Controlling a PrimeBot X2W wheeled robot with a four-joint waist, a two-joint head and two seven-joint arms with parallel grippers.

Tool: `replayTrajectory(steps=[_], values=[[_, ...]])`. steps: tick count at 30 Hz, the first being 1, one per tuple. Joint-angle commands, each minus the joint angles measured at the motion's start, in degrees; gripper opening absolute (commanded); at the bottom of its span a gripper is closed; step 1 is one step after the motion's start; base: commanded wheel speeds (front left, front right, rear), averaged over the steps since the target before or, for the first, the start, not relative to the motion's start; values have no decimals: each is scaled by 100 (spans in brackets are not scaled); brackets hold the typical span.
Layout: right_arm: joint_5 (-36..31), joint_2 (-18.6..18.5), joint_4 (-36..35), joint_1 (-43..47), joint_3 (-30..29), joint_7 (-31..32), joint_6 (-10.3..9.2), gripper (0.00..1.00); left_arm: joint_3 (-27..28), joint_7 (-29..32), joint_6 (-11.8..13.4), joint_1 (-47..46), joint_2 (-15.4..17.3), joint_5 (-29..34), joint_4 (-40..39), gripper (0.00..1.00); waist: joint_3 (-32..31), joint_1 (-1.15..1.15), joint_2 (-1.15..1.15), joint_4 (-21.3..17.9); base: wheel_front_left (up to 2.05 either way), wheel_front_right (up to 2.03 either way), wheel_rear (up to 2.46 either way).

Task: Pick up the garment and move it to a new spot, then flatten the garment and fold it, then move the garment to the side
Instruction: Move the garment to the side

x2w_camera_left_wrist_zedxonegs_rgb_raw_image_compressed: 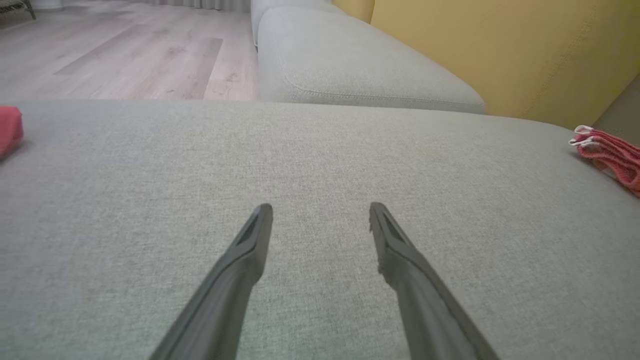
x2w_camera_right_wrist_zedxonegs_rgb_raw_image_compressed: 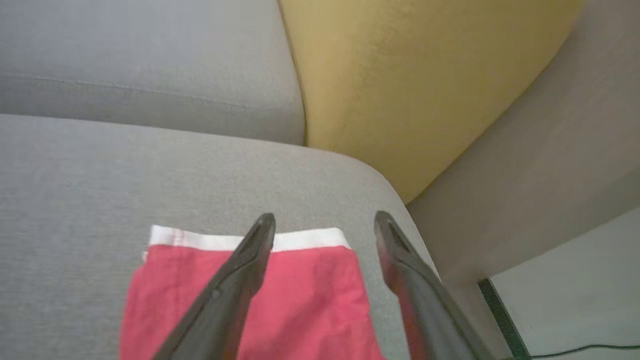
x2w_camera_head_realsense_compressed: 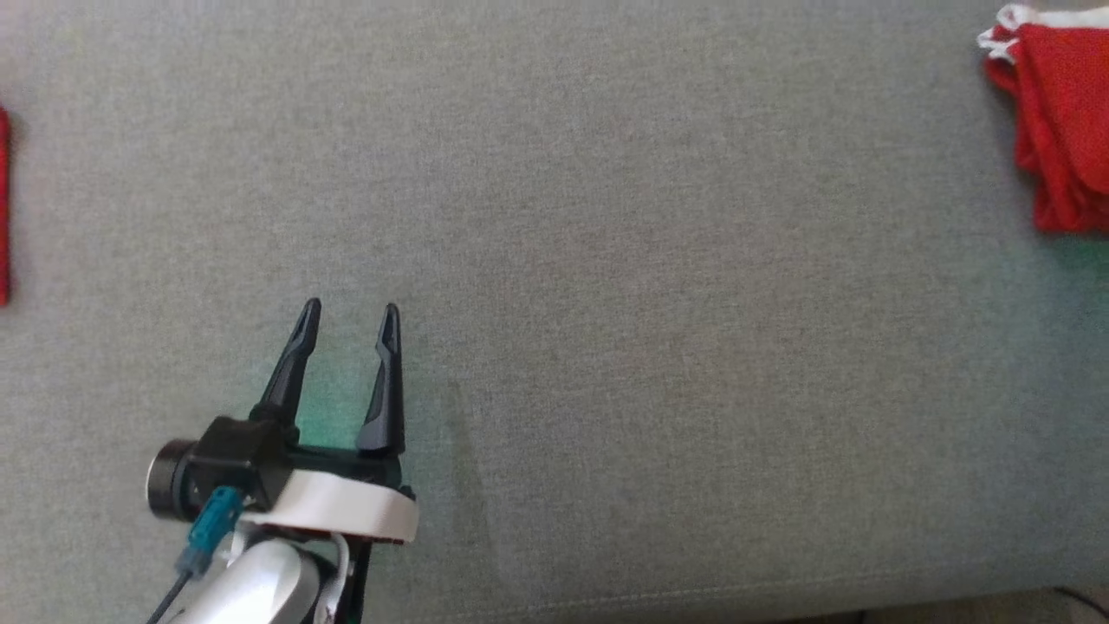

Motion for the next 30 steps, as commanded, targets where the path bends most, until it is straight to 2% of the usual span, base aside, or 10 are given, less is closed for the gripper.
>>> replayTrajectory(steps=[1, 6, 13, 14, 17, 20, 24, 30], values=[[38, 44, -261, -68, 155, -110, 19, 100, 241, -104, 21, -101, 81, -40, -99, 100, -179, 0, 0, -11, 0, 0, 0], [202, 400, -521, 166, 499, -334, 19, 100, 372, -236, -4, 41, 69, -196, 44, 100, -688, 0, 0, 41, 0, 0, 0], [397, 1253, -1037, 1080, 849, -693, 19, 100, 672, -407, 34, 596, 88, -548, 295, 100, -1598, 0, 0, 120, 0, 0, 0], [397, 1253, -1037, 1080, 849, -693, 19, 100, 672, -407, 34, 596, 88, -548, 295, 100, -1598, 0, 0, 120, 0, 0, 0], [428, 1641, -1266, 1677, 931, -824, 19, 100, 797, -466, 21, 938, 112, -710, 395, 100, -1992, 0, 0, 143, 0, 0, 0], [344, 1873, -1569, 2354, 997, -921, 19, 100, 859, -507, -51, 1296, 154, -840, 472, 100, -2328, 0, 0, 181, 0, 0, 0], [445, 2028, -2132, 3278, 1034, -1047, 19, 100, 946, -557, -138, 1718, 190, -940, 517, 100, -2570, 0, 0, 235, 0, 0, 0], [805, 2045, -2922, 4521, 1281, -1290, 19, 100, 1005, -591, -297, 2098, 169, -1022, 592, 100, -2786, 0, 0, 259, 0, 0, 0]])
